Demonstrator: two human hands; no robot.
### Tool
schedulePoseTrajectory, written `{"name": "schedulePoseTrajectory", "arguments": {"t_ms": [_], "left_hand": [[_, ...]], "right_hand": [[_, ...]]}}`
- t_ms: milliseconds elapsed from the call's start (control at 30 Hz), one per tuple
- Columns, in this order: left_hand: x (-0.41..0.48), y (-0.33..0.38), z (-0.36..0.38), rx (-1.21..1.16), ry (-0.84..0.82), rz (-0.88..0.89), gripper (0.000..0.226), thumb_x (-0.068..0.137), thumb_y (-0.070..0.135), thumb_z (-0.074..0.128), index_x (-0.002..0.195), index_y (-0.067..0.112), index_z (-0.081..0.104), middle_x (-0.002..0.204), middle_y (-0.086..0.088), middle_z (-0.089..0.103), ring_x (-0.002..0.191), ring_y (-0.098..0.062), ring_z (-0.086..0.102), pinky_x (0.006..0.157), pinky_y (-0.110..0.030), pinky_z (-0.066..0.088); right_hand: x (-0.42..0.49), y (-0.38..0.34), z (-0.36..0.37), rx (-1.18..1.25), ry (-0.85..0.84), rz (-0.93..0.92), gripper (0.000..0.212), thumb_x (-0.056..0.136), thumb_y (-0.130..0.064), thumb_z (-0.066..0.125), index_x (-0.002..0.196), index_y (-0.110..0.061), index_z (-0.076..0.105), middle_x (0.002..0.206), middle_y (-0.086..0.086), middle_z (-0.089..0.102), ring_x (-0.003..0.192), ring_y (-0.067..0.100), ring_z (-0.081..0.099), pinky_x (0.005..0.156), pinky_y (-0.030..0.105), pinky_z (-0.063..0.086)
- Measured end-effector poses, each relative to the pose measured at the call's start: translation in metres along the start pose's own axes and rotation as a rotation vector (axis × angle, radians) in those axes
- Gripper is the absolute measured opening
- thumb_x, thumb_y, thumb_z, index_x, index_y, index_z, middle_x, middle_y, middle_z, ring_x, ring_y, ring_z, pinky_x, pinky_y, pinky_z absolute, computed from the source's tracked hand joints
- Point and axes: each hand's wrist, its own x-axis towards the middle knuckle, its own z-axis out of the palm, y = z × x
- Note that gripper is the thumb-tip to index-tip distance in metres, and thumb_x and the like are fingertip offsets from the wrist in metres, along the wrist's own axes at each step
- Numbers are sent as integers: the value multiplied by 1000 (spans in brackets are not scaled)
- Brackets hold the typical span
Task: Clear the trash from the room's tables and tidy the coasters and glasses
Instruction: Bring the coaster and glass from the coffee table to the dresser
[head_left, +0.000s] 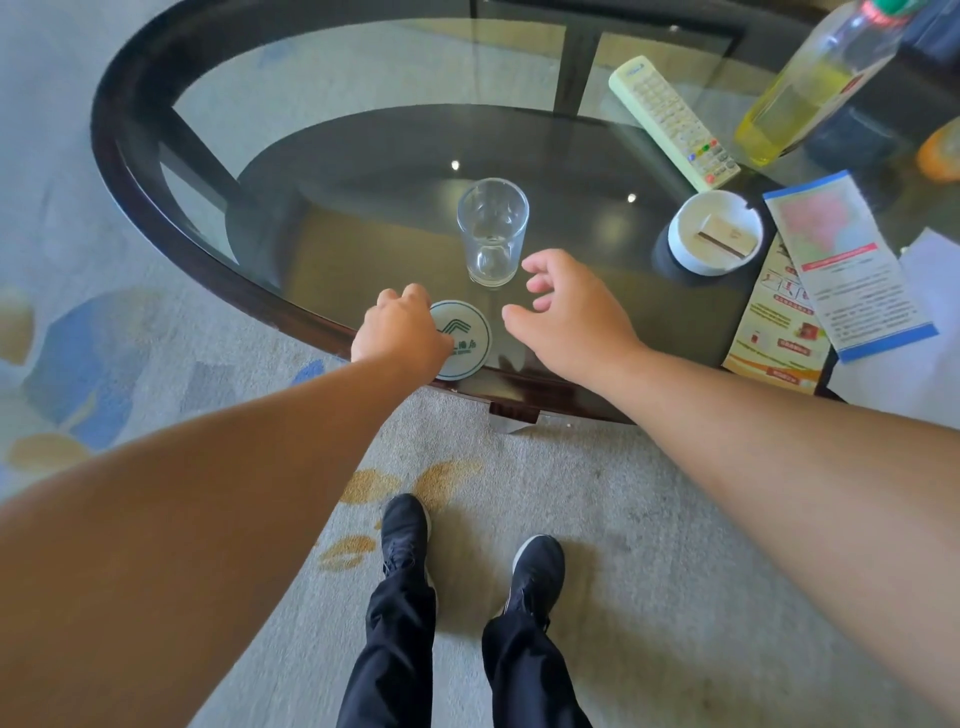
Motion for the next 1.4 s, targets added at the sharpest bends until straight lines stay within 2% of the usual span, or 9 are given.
{"name": "schedulePoseTrajectory", "arguments": {"t_ms": [267, 500, 667, 767, 833, 1033, 1133, 1267, 1400], "left_hand": [[6, 0, 8, 28, 7, -83, 58, 80, 43, 71, 121, 11, 45, 120, -14, 52, 110, -33, 53, 90, -43, 47], [12, 2, 11, 0, -10, -125, 57, 80, 38, 73, 118, 6, 44, 121, -16, 51, 110, -34, 53, 91, -43, 48], [8, -1, 6, -41, 20, -21, 25, 89, 20, 61, 108, 9, 47, 112, -12, 52, 86, -30, 57, 73, -41, 50], [2, -7, -1, -68, 54, 87, 6, 93, 16, 49, 95, 13, 45, 86, -6, 59, 72, -26, 57, 60, -39, 49], [-4, -11, -10, -105, 68, 156, 4, 94, 19, 46, 92, 16, 44, 78, -3, 58, 69, -25, 57, 56, -39, 50], [-11, -21, -44, -214, 216, 219, 4, 88, 24, 47, 90, 20, 47, 83, 1, 56, 74, -23, 55, 57, -32, 41], [-7, -21, -59, -256, 268, 215, 4, 85, 22, 47, 88, 19, 47, 83, 0, 58, 73, -24, 56, 60, -36, 48], [3, -19, -65, -307, 300, 247, 4, 84, 23, 47, 86, 19, 46, 82, 6, 54, 74, -19, 54, 59, -33, 44], [12, -19, -59, -336, 302, 257, 3, 83, 22, 47, 84, 19, 46, 83, 8, 52, 74, -17, 53, 59, -31, 40]], "right_hand": [[1, -1, 7, -1, -7, -14, 53, 81, -38, 62, 129, -26, 46, 119, -8, 52, 102, 9, 55, 87, 31, 45], [1, 3, 10, -11, -9, -5, 55, 81, -39, 62, 131, -26, 43, 117, -8, 52, 101, 11, 55, 87, 33, 46], [2, 2, 9, -12, -10, 1, 57, 80, -40, 62, 132, -26, 42, 116, -9, 52, 101, 10, 55, 85, 31, 45], [3, -2, 6, -8, -9, 1, 57, 80, -39, 62, 132, -25, 41, 116, -9, 51, 101, 10, 55, 84, 31, 45], [3, -6, 3, -2, -5, 10, 57, 80, -39, 62, 131, -25, 41, 116, -9, 52, 101, 10, 55, 83, 31, 45], [8, -17, -5, 10, 20, 49, 61, 77, -41, 66, 129, -24, 39, 121, -7, 50, 105, 13, 54, 87, 36, 47], [16, -19, -5, 29, 46, 68, 75, 73, -47, 70, 134, -23, 34, 130, -3, 46, 109, 13, 52, 85, 31, 44], [28, -17, 4, 94, 66, 101, 98, 67, -52, 77, 144, -27, 22, 143, 1, 34, 120, 15, 46, 91, 31, 40], [41, -11, 15, 157, 75, 106, 107, 63, -51, 81, 146, -33, 17, 147, -2, 28, 126, 15, 41, 92, 30, 36]]}}
